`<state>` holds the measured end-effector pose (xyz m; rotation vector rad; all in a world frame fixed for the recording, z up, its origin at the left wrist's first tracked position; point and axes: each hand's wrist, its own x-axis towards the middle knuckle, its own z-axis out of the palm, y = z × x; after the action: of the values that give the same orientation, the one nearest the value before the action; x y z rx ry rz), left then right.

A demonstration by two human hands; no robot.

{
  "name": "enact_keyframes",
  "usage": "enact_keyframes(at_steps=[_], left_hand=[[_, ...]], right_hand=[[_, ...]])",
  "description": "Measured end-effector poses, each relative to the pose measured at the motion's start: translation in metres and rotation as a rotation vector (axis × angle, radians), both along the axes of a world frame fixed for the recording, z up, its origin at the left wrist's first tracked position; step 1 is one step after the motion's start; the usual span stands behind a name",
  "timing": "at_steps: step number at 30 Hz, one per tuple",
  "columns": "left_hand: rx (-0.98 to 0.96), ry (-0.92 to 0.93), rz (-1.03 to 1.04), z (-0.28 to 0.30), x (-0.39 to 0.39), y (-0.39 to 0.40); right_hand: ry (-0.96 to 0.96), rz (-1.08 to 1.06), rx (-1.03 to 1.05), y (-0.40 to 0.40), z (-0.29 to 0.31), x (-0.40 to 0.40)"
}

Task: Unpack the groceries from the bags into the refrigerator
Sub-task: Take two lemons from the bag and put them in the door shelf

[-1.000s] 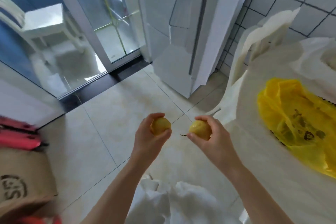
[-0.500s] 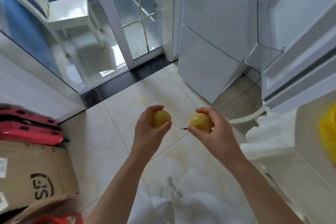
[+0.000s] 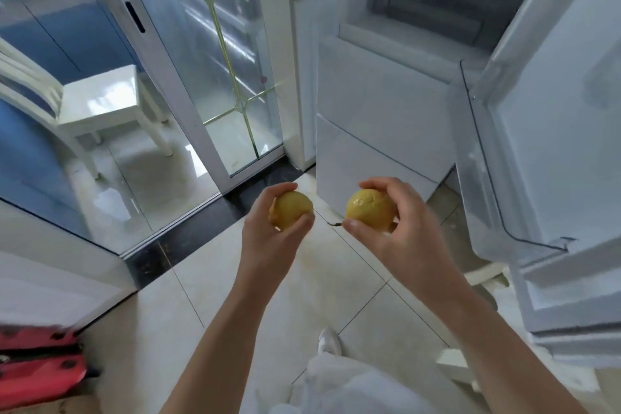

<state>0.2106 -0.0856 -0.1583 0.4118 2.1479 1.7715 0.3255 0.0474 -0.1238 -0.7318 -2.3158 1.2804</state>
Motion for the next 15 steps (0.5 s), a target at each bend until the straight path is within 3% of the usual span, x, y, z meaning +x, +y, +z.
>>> enact_keyframes(at_steps=[7, 15], left_hand=[[0.076, 0.053, -0.091, 0.026, -0.068, 0.075], [0.075, 0.077, -0.355, 0.031, -0.117, 0.153]], right_hand=[[0.050, -0.111, 0.122, 0.053, 0.027, -0.052], [0.001, -0.334, 0.177, 0.091, 0.034, -0.078]])
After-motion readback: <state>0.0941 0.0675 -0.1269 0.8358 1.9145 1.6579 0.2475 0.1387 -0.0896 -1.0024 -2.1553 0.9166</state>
